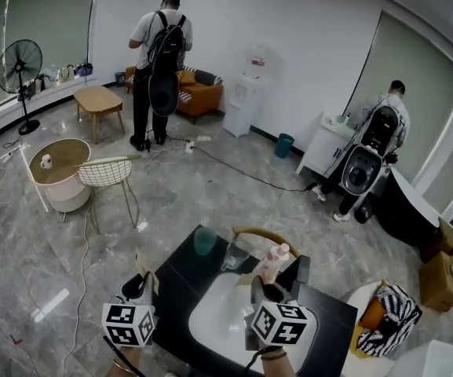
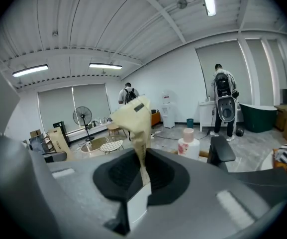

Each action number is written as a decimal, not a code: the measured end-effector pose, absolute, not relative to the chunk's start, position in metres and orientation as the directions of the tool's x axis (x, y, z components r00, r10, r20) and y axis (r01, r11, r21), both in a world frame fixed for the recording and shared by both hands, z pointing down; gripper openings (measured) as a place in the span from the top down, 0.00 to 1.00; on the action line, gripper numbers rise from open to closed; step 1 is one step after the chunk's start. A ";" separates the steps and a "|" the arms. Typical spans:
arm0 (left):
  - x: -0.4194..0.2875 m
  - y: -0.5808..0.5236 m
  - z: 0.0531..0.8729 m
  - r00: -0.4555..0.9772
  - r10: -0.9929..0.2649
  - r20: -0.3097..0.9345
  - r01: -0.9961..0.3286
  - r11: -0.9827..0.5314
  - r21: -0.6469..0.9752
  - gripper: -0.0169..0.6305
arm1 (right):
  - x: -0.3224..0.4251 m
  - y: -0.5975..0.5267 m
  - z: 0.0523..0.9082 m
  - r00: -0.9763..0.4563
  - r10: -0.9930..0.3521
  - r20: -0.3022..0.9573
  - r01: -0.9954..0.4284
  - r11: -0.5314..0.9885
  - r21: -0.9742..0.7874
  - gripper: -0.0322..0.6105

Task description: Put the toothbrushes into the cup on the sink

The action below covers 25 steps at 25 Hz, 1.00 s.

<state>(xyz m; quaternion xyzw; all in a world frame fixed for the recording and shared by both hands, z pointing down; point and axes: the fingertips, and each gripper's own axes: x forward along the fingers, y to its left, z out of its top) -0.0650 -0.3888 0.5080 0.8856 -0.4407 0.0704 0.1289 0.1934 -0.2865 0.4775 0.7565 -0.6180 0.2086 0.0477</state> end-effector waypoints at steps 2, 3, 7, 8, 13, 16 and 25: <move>-0.067 -0.388 0.510 0.598 -0.764 0.242 -0.801 -0.574 0.168 0.90 | 0.196 -0.290 0.475 0.150 -0.917 0.370 -0.955 -0.231 -0.188 0.89; -0.067 -0.388 0.511 0.598 -0.763 0.245 -0.802 -0.573 0.169 0.90 | 0.197 -0.292 0.474 0.151 -0.918 0.368 -0.954 -0.232 -0.189 0.89; -0.063 -0.385 0.514 0.602 -0.758 0.254 -0.799 -0.578 0.167 0.90 | 0.204 -0.298 0.469 0.157 -0.921 0.357 -0.954 -0.235 -0.188 0.89; -0.063 -0.384 0.515 0.602 -0.756 0.256 -0.798 -0.579 0.166 0.90 | 0.205 -0.300 0.468 0.157 -0.922 0.355 -0.954 -0.234 -0.186 0.89; -0.067 -0.381 0.518 0.600 -0.756 0.261 -0.800 -0.577 0.167 0.90 | 0.205 -0.309 0.464 0.147 -0.927 0.345 -0.960 -0.218 -0.177 0.89; -0.067 -0.379 0.521 0.596 -0.758 0.265 -0.803 -0.572 0.168 0.90 | 0.210 -0.313 0.463 0.151 -0.928 0.340 -0.959 -0.221 -0.178 0.89; -0.074 -0.376 0.533 0.580 -0.759 0.297 -0.814 -0.554 0.174 0.90 | 0.225 -0.327 0.457 0.177 -0.929 0.325 -0.950 -0.248 -0.191 0.89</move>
